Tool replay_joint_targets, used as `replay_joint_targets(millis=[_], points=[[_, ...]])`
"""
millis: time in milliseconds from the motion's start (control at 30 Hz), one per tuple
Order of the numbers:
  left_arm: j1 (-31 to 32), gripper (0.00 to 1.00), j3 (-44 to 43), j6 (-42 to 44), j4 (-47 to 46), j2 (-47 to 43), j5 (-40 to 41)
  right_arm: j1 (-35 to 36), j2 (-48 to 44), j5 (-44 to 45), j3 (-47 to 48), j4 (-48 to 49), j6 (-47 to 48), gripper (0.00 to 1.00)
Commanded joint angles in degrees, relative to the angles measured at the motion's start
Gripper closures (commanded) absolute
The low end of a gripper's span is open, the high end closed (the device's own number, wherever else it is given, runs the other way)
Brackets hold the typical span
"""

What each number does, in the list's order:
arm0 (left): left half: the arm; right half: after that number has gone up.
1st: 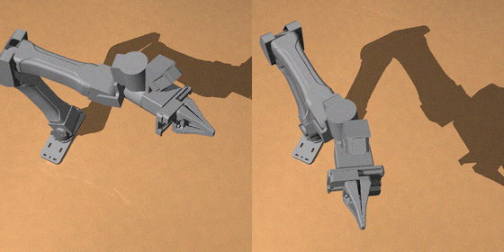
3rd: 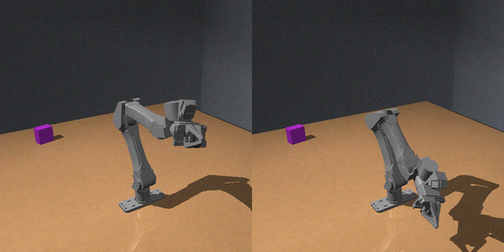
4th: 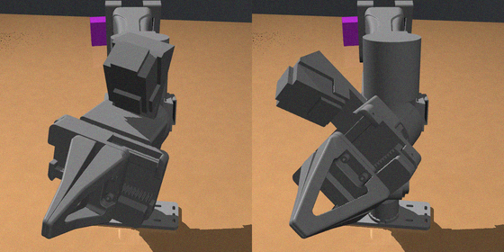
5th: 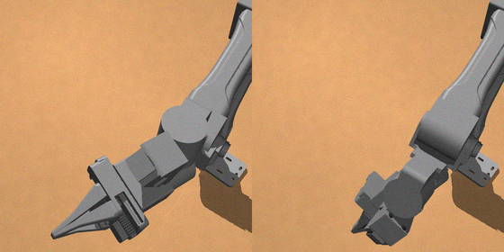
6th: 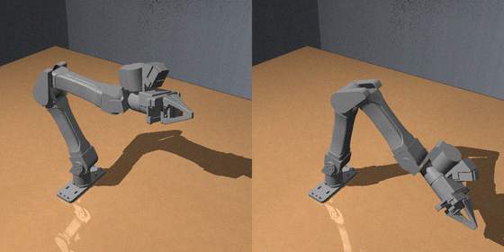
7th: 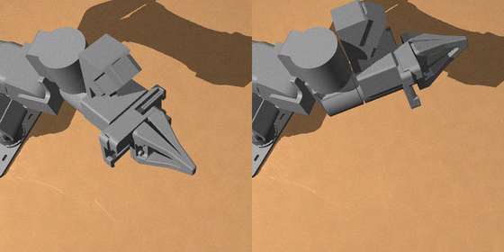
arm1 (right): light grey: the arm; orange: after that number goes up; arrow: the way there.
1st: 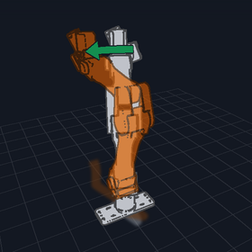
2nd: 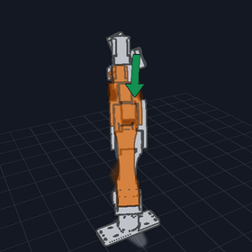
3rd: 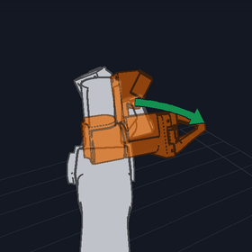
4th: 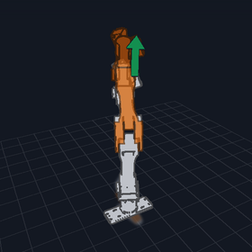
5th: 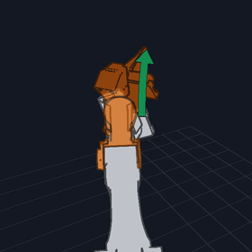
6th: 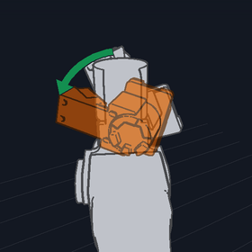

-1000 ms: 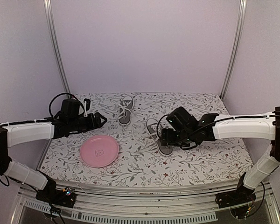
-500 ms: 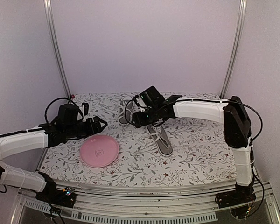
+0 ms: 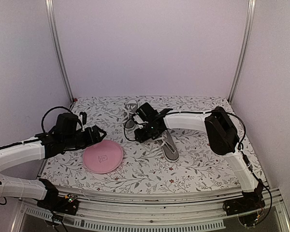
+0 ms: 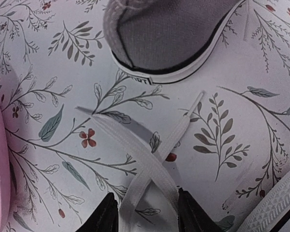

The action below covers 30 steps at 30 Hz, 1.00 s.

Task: Tie the shoes

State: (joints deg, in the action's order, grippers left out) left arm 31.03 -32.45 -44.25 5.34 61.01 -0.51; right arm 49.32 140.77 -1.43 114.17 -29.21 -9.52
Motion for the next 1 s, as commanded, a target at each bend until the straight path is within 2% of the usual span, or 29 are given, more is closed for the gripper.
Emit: replay_joint_targets(millis=[0,267,400,700,967], points=[[0.6,0.2,1.2,-0.6,1.0,-1.7,1.1,-0.4,1.5,3.3,1.8,-0.4,3.2,0.57],[0.6,0.2,1.1,-1.1,1.0,-1.4,1.2,-0.5,0.5,2.0,2.2,1.6,5.9,0.57],[0.6,0.2,1.0,-1.3,0.6,-0.9,0.8,-1.4,0.8,1.5,3.8,1.7,6.2,0.63],[0.7,0.2,0.9,-1.5,0.4,-0.2,0.1,-2.3,3.1,-0.5,4.6,1.6,7.2,0.66],[0.7,0.2,1.2,-1.8,0.4,-0.4,-0.1,-2.3,4.1,-2.9,4.6,1.6,8.2,0.66]])
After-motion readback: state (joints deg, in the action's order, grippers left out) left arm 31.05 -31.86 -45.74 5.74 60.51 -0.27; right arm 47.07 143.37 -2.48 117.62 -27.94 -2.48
